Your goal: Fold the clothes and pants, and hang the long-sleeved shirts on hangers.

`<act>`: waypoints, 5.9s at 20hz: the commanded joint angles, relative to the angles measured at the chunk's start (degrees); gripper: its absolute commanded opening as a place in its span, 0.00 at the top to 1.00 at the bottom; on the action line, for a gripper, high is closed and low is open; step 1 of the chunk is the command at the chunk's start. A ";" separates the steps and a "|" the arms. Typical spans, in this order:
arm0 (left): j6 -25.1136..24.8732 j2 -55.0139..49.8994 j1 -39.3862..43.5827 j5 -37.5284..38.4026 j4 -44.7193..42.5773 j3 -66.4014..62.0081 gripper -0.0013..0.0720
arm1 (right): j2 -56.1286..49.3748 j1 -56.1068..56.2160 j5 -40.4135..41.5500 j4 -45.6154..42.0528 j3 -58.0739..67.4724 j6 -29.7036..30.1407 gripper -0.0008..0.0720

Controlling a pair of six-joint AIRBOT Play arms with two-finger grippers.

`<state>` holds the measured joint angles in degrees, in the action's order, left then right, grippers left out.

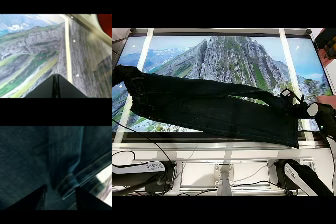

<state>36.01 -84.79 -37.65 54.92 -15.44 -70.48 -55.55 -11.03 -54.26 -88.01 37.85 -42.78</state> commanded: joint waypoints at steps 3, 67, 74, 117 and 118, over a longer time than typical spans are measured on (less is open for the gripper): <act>-0.02 0.00 -0.07 -0.13 0.00 -0.04 0.93 | 0.50 -0.15 -3.23 -2.29 4.79 -14.40 0.42; -0.02 -0.11 -2.45 0.13 0.00 0.00 0.93 | -23.41 -22.84 -5.81 45.27 19.28 -41.29 0.95; 0.00 -0.09 2.03 -9.51 6.08 -0.02 0.93 | -32.41 -18.08 8.44 31.61 51.19 -39.30 0.96; 16.76 -2.29 1.27 -13.11 -24.81 0.04 0.93 | -36.33 -22.60 -2.21 37.27 25.42 -24.55 0.31; 16.79 -2.29 1.27 -13.05 -24.81 0.04 0.93 | -39.21 -21.84 -3.96 37.05 28.26 -24.55 0.31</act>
<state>52.75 -87.07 -36.40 41.67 -40.29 -70.46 -86.08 -33.23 -52.71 -58.04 59.88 -69.43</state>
